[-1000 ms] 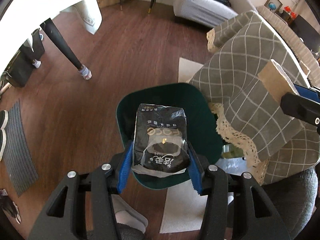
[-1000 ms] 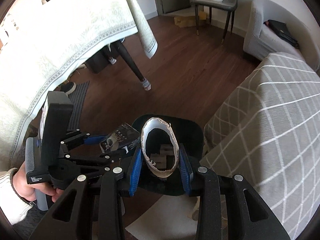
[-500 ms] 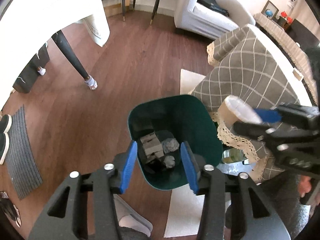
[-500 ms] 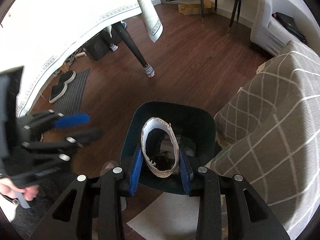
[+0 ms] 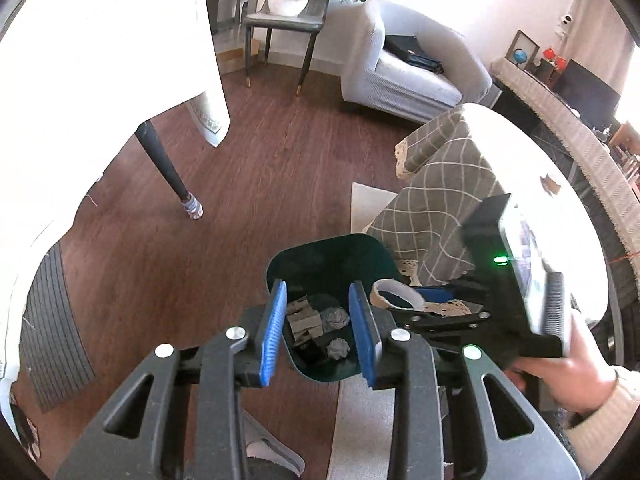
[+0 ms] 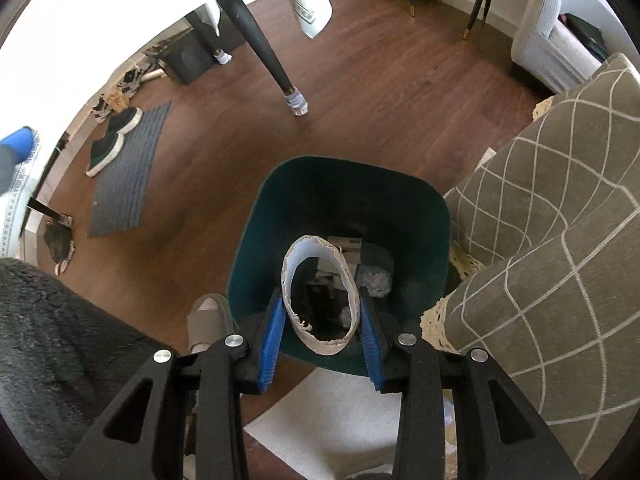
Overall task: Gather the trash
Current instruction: 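Release the black bag into the bin with the left gripper while the right releases the ring, then return the right gripper to the table and grasp the second brown cardboard ring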
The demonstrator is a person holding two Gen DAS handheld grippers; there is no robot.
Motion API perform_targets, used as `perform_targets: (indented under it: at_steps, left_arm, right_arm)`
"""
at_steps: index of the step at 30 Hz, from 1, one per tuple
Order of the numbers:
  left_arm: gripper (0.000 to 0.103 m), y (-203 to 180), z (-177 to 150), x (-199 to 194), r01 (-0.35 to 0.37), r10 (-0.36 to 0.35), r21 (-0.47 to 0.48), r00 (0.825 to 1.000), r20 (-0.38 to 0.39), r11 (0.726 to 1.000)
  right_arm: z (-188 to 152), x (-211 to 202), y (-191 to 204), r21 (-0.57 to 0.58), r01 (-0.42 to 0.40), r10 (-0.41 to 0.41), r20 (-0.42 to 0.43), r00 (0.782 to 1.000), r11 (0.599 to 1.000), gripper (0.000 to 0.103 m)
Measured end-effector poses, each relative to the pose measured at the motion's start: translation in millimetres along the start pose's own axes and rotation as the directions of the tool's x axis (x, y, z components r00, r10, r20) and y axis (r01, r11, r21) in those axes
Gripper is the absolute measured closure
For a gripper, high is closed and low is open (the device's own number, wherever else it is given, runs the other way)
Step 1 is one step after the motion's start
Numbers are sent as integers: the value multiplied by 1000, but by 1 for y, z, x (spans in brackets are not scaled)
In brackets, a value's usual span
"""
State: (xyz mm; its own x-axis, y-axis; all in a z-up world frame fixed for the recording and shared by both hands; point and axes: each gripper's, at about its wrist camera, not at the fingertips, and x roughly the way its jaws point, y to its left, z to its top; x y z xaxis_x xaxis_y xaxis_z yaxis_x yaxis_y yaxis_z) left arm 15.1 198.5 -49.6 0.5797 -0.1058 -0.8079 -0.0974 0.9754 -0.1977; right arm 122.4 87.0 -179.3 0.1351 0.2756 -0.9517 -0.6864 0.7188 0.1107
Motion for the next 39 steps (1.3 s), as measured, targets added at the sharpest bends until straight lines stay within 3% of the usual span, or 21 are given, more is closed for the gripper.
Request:
perform_targets:
  at_steps: [3, 11, 19, 29, 36, 39]
  left_arm:
    - [69, -2, -1, -12, -2, 2, 6, 1000, 12, 1000]
    - [69, -12, 3, -46, -7, 6, 9, 998, 66, 1000]
    - [69, -44, 9, -81, -8, -2, 70, 991, 135, 997]
    - [69, -94, 19, -86, 30, -57, 155, 983, 174, 987]
    - [64, -135, 41, -57, 109, -148, 207, 972, 183, 972]
    - [59, -151, 56, -33, 129, -173, 230, 968, 183, 965]
  right_arm:
    - [-2, 0, 0, 2, 13, -13, 4, 1000, 1000, 52]
    - [-15, -48, 4, 5, -7, 6, 87, 996, 1000, 51]
    - [-40, -143, 0, 18, 3, -7, 226, 974, 1000, 51]
    - [-85, -244, -43, 120, 113, -149, 361, 921, 986, 49]
    - [-101, -272, -111, 227, 220, -297, 400, 867, 949, 34]
    - [-100, -271, -152, 258, 264, -352, 401, 846, 929, 32]
